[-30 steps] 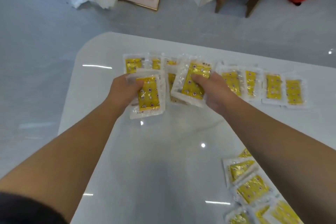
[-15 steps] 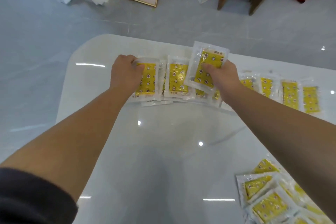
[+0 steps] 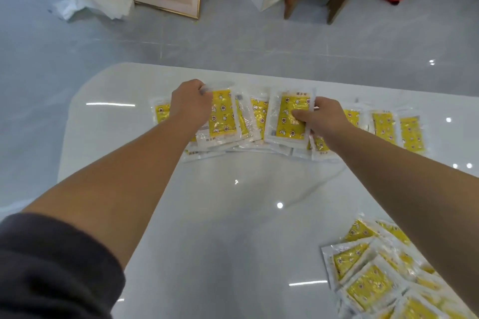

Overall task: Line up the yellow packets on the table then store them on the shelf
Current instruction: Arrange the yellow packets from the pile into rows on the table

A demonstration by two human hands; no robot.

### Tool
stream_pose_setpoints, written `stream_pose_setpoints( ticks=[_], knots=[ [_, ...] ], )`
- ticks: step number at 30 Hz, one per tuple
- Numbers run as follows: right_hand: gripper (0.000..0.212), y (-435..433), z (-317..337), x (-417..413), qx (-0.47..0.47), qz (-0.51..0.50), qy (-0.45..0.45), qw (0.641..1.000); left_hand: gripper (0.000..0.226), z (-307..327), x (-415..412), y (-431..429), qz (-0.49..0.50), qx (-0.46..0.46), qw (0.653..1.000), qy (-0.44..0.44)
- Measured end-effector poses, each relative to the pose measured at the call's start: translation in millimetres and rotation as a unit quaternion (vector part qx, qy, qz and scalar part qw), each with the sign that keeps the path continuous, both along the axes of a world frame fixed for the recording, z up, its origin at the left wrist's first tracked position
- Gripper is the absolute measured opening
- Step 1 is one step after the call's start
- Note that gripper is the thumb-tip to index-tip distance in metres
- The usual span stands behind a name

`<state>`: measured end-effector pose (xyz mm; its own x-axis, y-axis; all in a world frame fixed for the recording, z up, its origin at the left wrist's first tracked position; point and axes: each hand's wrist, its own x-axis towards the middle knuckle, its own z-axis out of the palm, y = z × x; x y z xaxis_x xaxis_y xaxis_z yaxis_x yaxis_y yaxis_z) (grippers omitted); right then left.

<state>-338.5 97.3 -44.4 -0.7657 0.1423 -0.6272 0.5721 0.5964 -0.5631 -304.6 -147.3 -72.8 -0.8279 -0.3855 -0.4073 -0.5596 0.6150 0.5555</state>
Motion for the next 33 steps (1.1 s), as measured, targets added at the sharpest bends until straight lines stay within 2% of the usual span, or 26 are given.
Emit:
stream_pose_setpoints(
  ticks=[3, 5, 8, 10, 13, 17, 21, 24, 29, 33],
  knots=[
    [0.034, -8, -11, 3, 0.092, 0.075, 0.037, 0.992, 0.021, -11, 5, -4, -0.017, -0.106, 0.994, -0.018],
    [0.051, -11, -11, 8, 0.161, 0.128, 0.084, 0.975, 0.026, -14, 10, -5, -0.052, -0.195, 0.979, -0.007],
    [0.072, -11, -10, 23, 0.268, 0.255, 0.174, 0.913, 0.048, -8, 26, 8, -0.114, -0.244, 0.962, 0.043],
    [0.074, -13, -12, 40, 0.281, 0.352, 0.188, 0.873, 0.06, -8, 45, 25, -0.183, -0.258, 0.948, 0.04],
    [0.07, -14, -23, 62, 0.242, 0.452, 0.12, 0.85, 0.065, -23, 66, 38, -0.288, -0.291, 0.912, -0.015],
    [0.066, -13, -29, 66, 0.212, 0.449, 0.093, 0.863, 0.073, -30, 70, 26, -0.323, -0.315, 0.891, -0.043],
    [0.062, -5, -13, 82, 0.152, 0.399, 0.133, 0.894, 0.077, -3, 88, 42, -0.304, -0.317, 0.897, -0.041],
    [0.057, 26, 6, 114, 0.125, 0.355, 0.141, 0.916, 0.074, 22, 116, 82, -0.333, -0.27, 0.903, -0.033],
    [0.045, 133, 20, 176, 0.159, 0.332, 0.031, 0.929, 0.071, 49, 175, 180, -0.342, -0.145, 0.926, -0.067],
    [0.043, 225, 28, 212, 0.188, 0.342, -0.038, 0.92, 0.071, 50, 219, 260, -0.34, -0.102, 0.924, -0.14]
  ],
)
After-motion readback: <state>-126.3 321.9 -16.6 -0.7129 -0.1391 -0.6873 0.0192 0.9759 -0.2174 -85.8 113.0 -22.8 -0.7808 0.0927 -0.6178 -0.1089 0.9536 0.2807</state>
